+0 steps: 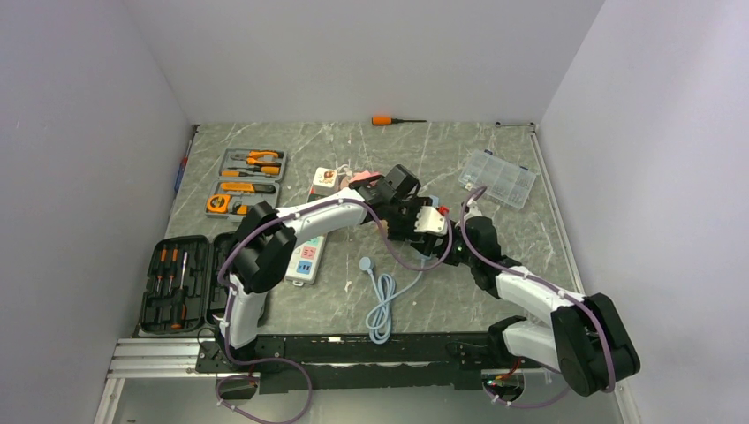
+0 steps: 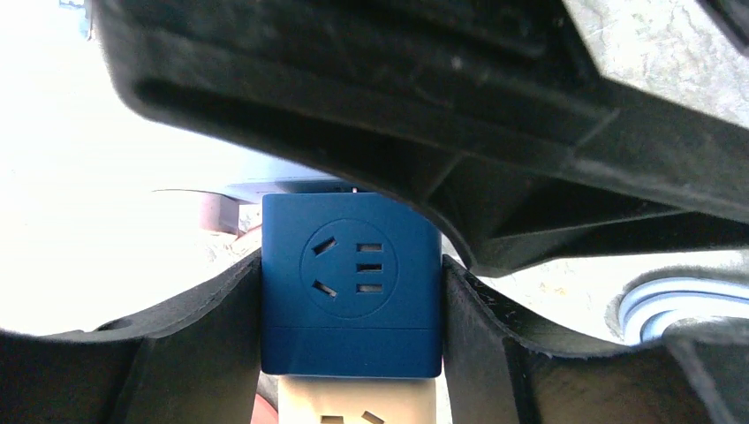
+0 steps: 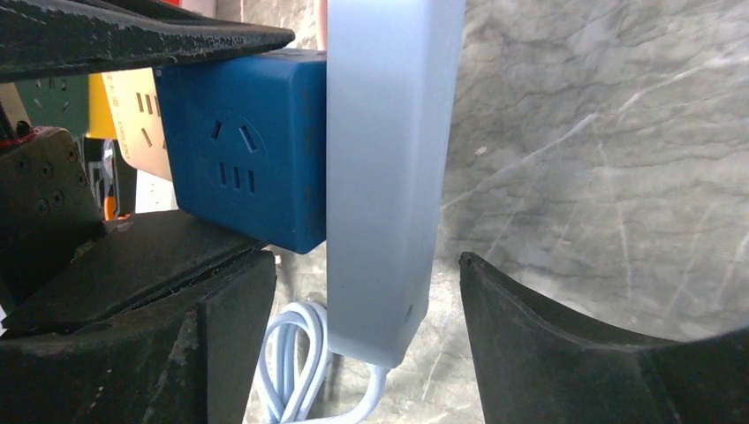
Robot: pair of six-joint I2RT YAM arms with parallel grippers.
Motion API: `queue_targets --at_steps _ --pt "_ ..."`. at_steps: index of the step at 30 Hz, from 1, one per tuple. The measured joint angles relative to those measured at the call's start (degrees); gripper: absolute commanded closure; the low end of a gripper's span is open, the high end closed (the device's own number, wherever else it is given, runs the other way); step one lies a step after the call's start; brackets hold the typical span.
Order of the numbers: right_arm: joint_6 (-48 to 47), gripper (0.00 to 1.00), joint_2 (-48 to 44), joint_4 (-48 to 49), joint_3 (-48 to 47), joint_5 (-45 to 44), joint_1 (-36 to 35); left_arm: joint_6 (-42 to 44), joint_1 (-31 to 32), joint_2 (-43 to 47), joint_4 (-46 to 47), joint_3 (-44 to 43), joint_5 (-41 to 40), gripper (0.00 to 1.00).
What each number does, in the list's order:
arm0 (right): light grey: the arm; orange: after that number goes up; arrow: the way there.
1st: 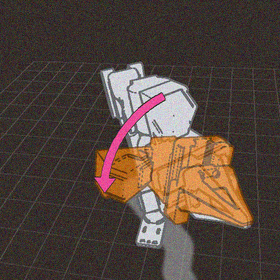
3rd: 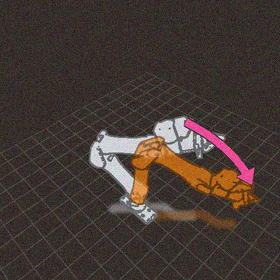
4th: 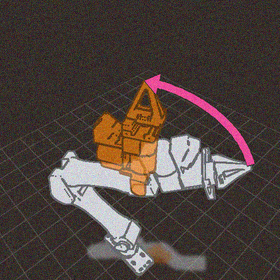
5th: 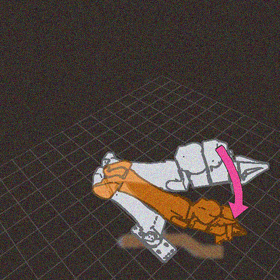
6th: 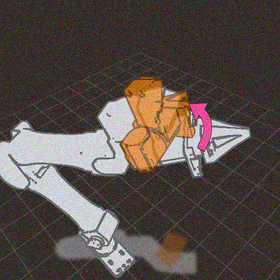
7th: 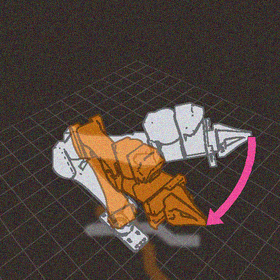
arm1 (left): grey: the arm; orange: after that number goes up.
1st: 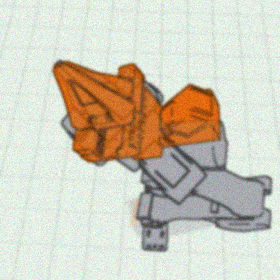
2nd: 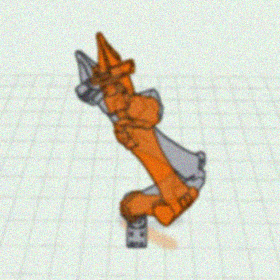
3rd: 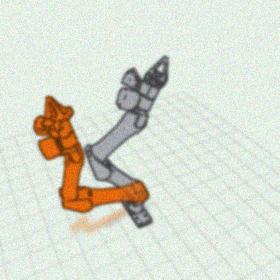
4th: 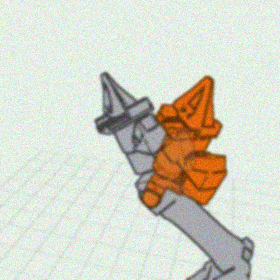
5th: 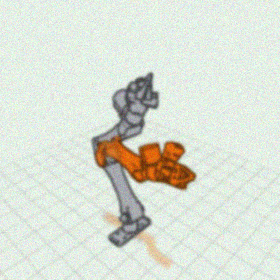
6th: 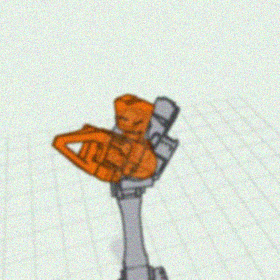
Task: Pull the plug off the socket
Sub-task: Remove the plug from the socket.
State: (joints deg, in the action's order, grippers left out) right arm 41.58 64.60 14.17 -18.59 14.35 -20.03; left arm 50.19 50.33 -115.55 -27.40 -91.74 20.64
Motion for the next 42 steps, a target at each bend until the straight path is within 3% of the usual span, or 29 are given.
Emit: queue_targets --at_steps 9,12,15,18,31,42 --pt "0.1 0.41 4.9 2.2 0.0 0.5 -0.7 -0.5 0.0 0.0 -2.7 -2.1 0.0 1.0" --pt "0.1 0.59 5.6 2.2 0.0 -0.6 -1.0 -0.5 0.0 0.0 -2.7 -2.1 0.1 1.0" --pt "0.1 0.85 5.7 2.1 -0.7 -0.9 -1.6 -0.5 0.1 0.0 -2.5 -2.1 0.3 1.0" --pt "-1.0 1.0 6.2 1.3 -1.3 -2.0 -1.9 -0.9 0.1 0.0 -2.3 -2.4 0.8 1.0" --pt "-1.5 1.0 1.4 -1.6 -0.6 -5.9 -3.5 3.0 -0.4 2.2 -2.5 -1.0 2.1 1.0" --pt "-1.4 1.0 1.0 -4.9 -3.0 -5.8 -5.4 6.8 -2.1 8.5 3.3 8.3 3.6 1.0"
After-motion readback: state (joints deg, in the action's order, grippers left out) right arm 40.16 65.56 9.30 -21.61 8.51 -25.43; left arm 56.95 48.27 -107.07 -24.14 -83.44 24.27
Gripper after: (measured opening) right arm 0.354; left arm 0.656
